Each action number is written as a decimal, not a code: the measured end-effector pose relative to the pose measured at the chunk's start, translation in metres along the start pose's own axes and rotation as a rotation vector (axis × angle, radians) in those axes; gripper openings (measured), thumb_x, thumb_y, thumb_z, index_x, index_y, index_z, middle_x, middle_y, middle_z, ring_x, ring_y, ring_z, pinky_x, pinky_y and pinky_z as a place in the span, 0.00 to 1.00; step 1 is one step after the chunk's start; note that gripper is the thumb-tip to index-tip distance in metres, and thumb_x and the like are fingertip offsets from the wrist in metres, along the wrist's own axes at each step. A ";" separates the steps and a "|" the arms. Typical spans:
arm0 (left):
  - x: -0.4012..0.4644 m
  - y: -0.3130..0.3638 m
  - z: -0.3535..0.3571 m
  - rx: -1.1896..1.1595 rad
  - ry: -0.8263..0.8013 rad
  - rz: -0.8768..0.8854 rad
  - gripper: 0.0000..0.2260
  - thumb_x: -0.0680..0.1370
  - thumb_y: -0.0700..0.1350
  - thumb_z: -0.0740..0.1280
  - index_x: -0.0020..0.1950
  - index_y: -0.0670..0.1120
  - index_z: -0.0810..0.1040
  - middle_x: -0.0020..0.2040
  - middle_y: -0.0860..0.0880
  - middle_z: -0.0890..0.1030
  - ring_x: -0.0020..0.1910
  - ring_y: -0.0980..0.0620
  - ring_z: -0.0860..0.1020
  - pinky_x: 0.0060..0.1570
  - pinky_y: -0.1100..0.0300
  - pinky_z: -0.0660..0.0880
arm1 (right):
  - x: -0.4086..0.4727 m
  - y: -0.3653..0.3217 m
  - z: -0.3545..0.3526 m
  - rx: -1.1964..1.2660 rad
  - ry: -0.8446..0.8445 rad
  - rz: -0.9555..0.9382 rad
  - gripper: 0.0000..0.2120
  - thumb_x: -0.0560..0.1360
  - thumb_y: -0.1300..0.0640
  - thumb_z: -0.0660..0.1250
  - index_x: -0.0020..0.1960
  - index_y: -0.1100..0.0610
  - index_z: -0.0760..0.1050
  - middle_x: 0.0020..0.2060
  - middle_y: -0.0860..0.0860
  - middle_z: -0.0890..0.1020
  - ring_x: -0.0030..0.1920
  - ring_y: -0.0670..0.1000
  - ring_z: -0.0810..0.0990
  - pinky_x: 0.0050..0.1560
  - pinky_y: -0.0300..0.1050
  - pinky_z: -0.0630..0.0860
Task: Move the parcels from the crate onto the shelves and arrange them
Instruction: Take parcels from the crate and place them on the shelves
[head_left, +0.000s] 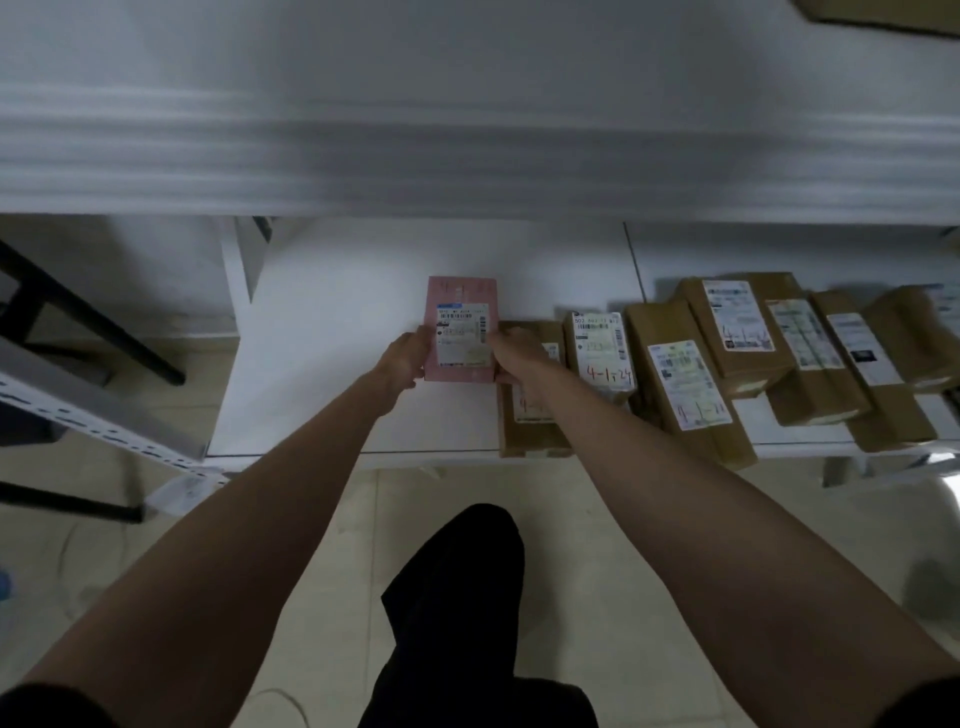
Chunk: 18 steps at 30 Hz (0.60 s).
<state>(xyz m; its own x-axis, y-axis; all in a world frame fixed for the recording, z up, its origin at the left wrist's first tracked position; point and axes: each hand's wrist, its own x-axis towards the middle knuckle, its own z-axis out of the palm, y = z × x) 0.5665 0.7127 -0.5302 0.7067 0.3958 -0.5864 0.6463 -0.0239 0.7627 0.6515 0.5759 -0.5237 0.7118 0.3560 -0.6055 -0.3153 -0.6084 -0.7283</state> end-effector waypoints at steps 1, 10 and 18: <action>0.001 0.001 -0.001 0.017 -0.009 -0.007 0.18 0.83 0.56 0.51 0.59 0.46 0.73 0.57 0.45 0.76 0.54 0.46 0.73 0.58 0.51 0.69 | 0.001 -0.001 -0.001 -0.017 -0.006 0.002 0.14 0.83 0.52 0.58 0.59 0.59 0.76 0.54 0.55 0.83 0.54 0.55 0.83 0.58 0.53 0.81; -0.099 0.012 -0.034 0.397 -0.031 -0.064 0.27 0.80 0.52 0.65 0.76 0.43 0.64 0.72 0.41 0.70 0.70 0.41 0.70 0.69 0.53 0.65 | -0.109 -0.034 -0.029 -0.434 -0.071 -0.121 0.10 0.82 0.56 0.62 0.60 0.59 0.75 0.49 0.52 0.77 0.38 0.45 0.74 0.33 0.37 0.71; -0.286 0.019 -0.046 0.716 -0.032 0.008 0.24 0.78 0.53 0.67 0.72 0.48 0.68 0.70 0.43 0.72 0.67 0.44 0.72 0.66 0.56 0.69 | -0.291 -0.033 -0.046 -0.703 -0.227 -0.202 0.25 0.78 0.57 0.68 0.73 0.57 0.66 0.69 0.56 0.70 0.58 0.56 0.74 0.51 0.50 0.80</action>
<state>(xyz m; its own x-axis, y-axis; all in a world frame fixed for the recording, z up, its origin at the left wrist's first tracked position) 0.3634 0.6407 -0.3351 0.7129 0.3668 -0.5977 0.6640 -0.6272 0.4071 0.4834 0.4594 -0.3089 0.5428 0.5991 -0.5886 0.3347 -0.7971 -0.5026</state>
